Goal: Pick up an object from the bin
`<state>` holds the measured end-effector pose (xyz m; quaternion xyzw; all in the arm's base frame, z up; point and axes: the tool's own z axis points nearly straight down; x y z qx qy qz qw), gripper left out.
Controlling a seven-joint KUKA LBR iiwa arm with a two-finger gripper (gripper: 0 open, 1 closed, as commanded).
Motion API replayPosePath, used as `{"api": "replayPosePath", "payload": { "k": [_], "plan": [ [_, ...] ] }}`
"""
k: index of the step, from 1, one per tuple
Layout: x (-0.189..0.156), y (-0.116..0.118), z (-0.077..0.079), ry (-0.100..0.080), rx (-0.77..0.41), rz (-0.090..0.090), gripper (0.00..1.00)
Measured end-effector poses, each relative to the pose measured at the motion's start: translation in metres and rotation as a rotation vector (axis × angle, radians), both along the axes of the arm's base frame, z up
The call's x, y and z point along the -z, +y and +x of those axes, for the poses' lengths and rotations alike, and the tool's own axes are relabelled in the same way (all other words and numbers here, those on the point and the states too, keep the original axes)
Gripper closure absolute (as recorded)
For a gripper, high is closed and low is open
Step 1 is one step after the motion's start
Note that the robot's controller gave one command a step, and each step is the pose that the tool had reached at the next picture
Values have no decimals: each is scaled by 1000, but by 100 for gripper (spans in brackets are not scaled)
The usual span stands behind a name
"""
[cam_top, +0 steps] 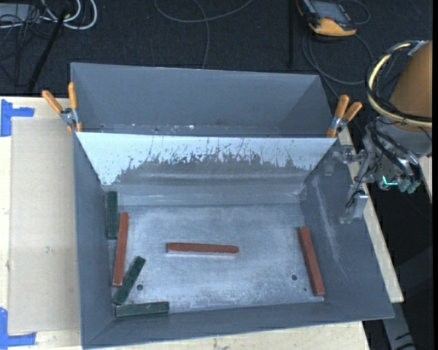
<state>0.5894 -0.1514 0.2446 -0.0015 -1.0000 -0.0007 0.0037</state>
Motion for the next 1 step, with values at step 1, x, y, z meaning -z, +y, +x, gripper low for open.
{"api": "replayPosePath", "payload": {
  "k": [1],
  "plan": [
    [129, 105, 3, -3, -429, 5, 0]
  ]
}}
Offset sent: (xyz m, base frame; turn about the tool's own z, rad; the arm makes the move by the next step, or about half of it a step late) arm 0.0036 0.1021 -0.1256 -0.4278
